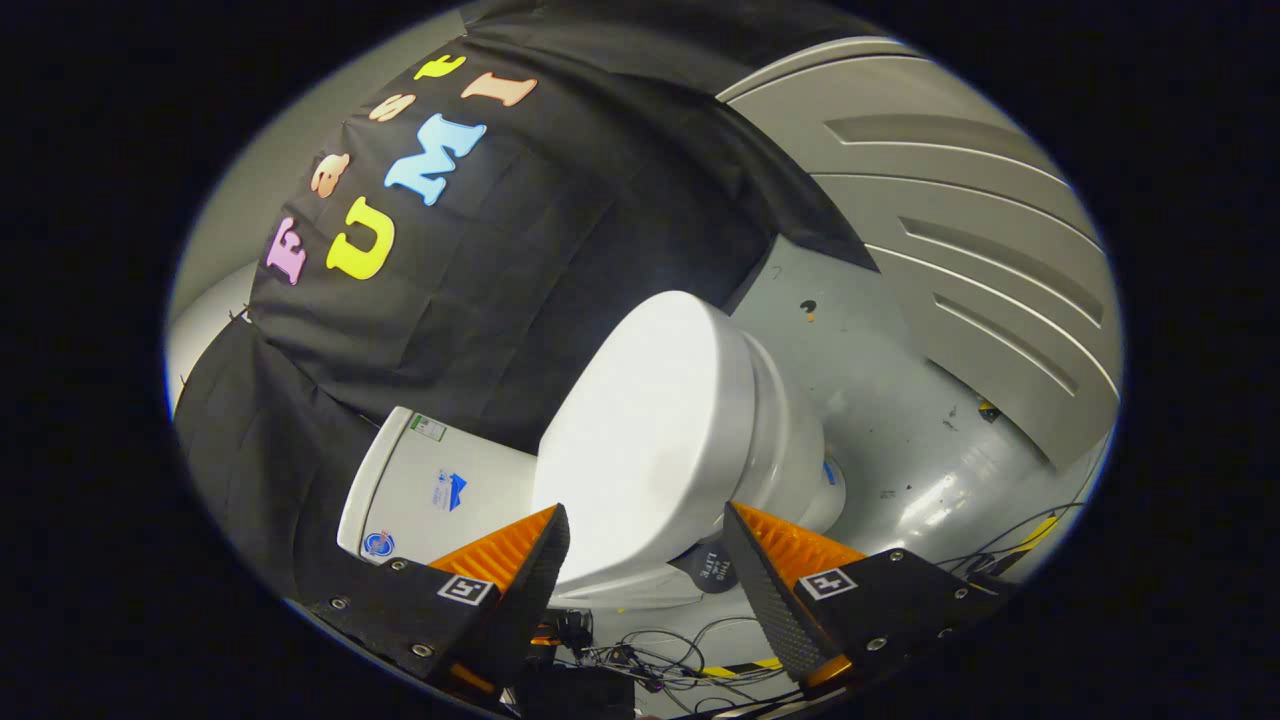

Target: Open the toilet lid.

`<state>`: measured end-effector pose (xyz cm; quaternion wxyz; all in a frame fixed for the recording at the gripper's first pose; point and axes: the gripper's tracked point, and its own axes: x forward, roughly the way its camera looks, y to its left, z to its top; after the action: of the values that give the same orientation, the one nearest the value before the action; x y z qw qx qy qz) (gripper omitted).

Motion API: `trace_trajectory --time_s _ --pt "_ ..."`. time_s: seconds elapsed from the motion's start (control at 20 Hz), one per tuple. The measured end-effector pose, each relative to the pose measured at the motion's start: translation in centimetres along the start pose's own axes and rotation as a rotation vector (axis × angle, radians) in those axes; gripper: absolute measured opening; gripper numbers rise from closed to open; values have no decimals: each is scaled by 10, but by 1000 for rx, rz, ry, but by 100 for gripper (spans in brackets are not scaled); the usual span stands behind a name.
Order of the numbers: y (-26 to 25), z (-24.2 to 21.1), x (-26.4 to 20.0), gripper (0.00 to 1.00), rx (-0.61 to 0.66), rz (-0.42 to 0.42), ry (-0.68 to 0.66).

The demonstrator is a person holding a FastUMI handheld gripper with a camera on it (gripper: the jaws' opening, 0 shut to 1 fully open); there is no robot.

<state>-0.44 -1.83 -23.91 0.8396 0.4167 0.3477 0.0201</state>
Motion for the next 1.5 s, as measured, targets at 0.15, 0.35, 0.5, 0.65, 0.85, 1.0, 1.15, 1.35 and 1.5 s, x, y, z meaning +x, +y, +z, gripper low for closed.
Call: trace_trajectory --time_s 0.15,0.35,0.5,0.65,0.85,1.0,1.15,1.35,1.5 --pt "-14 -9 2 95 60 -11 45" --pt "-13 -20 7 94 153 29 100" --pt "-23 -26 16 94 208 22 120" --pt "-25 -40 20 94 287 34 170" --pt "-22 -49 27 87 350 61 199" --pt "-15 -48 29 75 395 102 199" --pt "-23 -53 31 65 422 89 208" --pt "-32 -65 35 33 498 46 219" --pt "-32 -61 34 14 482 43 202"
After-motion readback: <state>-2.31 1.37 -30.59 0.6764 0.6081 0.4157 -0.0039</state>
